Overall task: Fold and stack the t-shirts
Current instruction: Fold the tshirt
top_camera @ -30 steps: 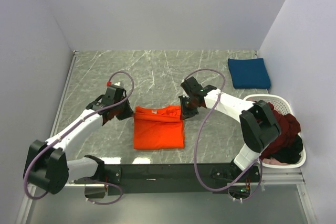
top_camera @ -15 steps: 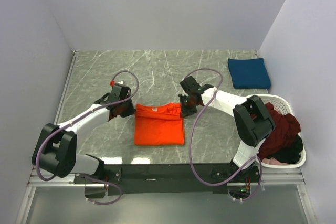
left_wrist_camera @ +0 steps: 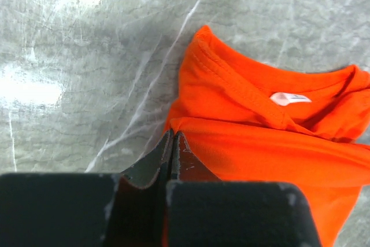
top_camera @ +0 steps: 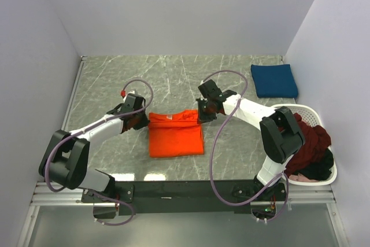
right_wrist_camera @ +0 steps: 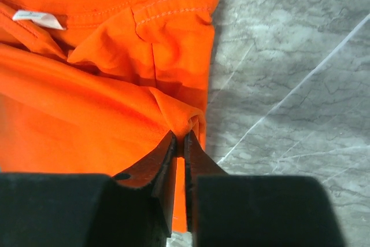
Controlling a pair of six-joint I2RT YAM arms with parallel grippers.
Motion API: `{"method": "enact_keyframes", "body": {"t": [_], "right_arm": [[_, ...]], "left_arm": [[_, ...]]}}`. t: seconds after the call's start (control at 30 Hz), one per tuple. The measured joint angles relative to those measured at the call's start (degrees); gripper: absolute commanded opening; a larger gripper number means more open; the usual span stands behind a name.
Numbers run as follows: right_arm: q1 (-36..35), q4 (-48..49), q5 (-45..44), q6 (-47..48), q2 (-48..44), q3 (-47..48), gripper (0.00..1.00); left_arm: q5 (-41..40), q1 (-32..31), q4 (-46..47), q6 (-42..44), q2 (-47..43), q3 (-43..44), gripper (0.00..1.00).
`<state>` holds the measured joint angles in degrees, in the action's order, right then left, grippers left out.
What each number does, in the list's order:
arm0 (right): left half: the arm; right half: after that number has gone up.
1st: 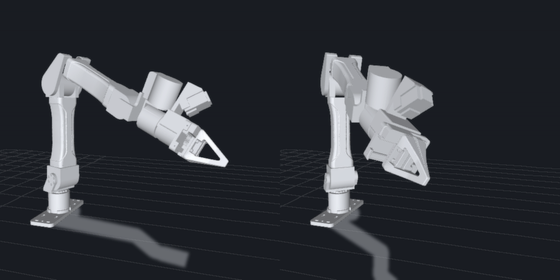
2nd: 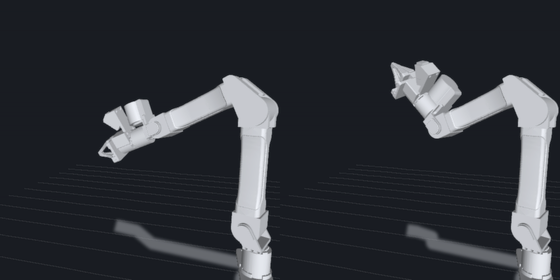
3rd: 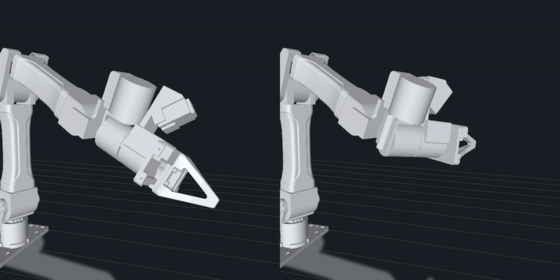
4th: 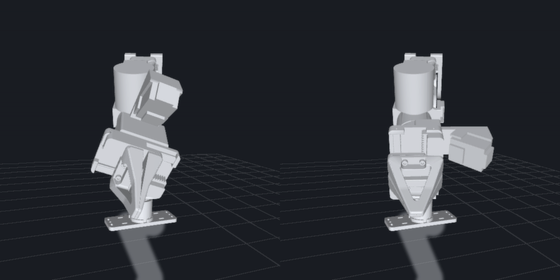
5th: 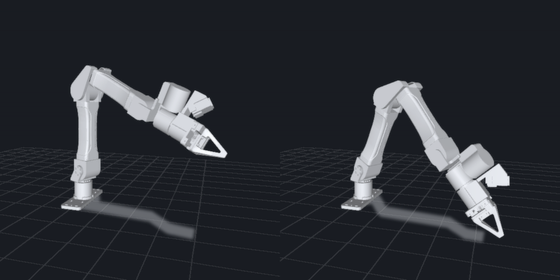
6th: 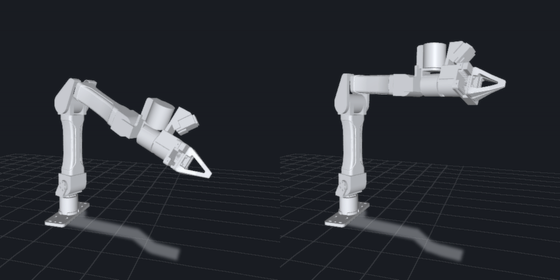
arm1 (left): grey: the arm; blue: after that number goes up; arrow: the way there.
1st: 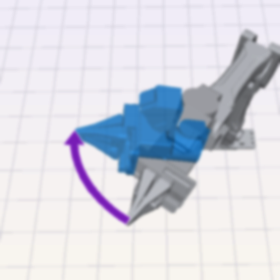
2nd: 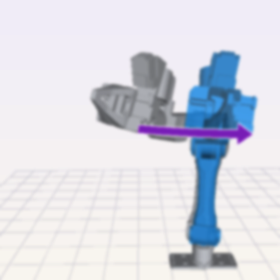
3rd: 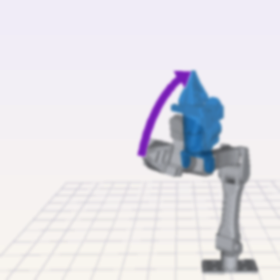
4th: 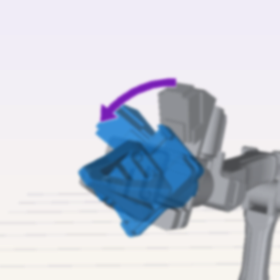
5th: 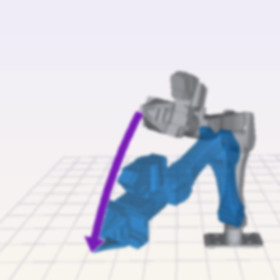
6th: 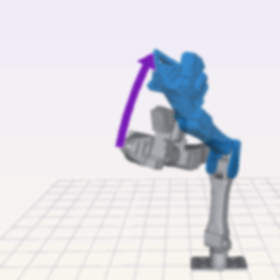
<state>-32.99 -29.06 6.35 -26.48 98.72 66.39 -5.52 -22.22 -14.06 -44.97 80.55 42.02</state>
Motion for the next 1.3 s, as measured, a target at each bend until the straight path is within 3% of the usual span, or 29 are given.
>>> {"method": "enact_keyframes", "body": {"t": [0.17,0.27,0.37,0.5,0.57,0.73,0.9,1.0,1.3], "right_arm": [[0.04,0.76,-1.51,-0.76,0.02,0.22,0.3],[0.5,1.18,-2.62,-0.52,-0.24,0.46,0.37],[0.79,3.32,-2.78,-0.17,-3.17,-1.09,0.37],[0.79,9.97,1.09,1.62,-12.85,-7.54,0.37],[0.79,14.12,4.87,2.82,-16.52,-10.75,0.37],[0.79,23.71,16.63,5.25,-17.2,-17.16,0.36],[0.74,30.03,27.02,6.67,-10.54,-18.53,0.35],[0.74,32.39,30.8,7.52,-6.1,-18.1,0.35],[2.45,34.8,36.7,8.39,8.15,-10.4,0.34]], "left_arm": [[-0.98,0.0,-0.37,-0.55,1.18,0.24,0.23],[-3.3,0.13,-1.62,-0.63,0.37,0.96,0.61],[-5.31,0.33,-3.5,-0.94,-3.65,1.01,0.7],[-6.34,-0.2,-4.59,-0.92,-13.0,0.79,0.64],[-5.81,-1.38,-3.43,-0.7,-17.46,-0.44,0.52],[0.04,-7.23,1.73,0.59,-23.98,-7.67,0.43],[4.79,-11.15,5.27,0.7,-19.69,-11.61,0.28],[5.7,-11.37,8.22,0.92,-14.88,-11.5,0.11],[8.76,-6.71,15.04,1.03,3.13,-3.1,0.07]]}}
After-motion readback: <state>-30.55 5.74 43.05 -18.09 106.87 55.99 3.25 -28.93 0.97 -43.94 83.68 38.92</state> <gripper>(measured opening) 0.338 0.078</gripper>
